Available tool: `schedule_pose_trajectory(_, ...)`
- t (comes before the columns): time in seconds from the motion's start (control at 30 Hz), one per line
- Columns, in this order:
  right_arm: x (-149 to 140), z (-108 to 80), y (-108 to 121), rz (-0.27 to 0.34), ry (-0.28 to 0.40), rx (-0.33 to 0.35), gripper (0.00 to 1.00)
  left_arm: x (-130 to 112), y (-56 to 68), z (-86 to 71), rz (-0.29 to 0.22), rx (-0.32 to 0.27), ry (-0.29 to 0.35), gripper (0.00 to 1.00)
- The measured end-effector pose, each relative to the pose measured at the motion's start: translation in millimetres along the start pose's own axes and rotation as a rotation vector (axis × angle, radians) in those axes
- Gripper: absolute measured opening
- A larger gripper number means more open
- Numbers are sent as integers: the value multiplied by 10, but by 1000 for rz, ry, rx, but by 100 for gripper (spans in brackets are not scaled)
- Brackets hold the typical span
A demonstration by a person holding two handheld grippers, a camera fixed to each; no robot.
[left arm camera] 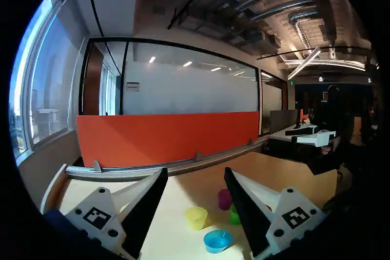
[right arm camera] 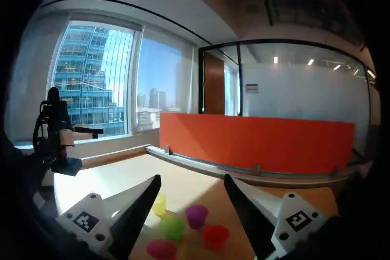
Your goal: Pour water
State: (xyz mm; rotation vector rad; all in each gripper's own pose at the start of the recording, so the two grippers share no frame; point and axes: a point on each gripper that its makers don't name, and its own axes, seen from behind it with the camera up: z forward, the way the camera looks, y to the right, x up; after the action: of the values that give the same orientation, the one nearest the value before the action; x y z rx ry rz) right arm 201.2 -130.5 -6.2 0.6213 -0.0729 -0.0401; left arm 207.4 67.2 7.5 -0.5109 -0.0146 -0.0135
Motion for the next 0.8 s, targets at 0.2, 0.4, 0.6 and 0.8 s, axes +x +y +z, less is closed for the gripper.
schedule_pose_trajectory(0.2, -40, -14, -45, -32, -31, 9, 100, -141, 41, -1, -5, -28, -35, 85)
schedule_pose_trajectory(0.4, -110, -11, -93, -60, -69, 25, 100, -365, 66, 11, 5, -51, -84, 85)
schedule_pose_trajectory(0.6, -278, 12, -141, -77, -121, 47, 100, -597, 95, 32, 22, -71, -131, 85)
schedule_pose_trajectory(0.8, -463, 36, -152, -90, -171, 54, 100, -820, 139, 58, 25, -93, -176, 85)
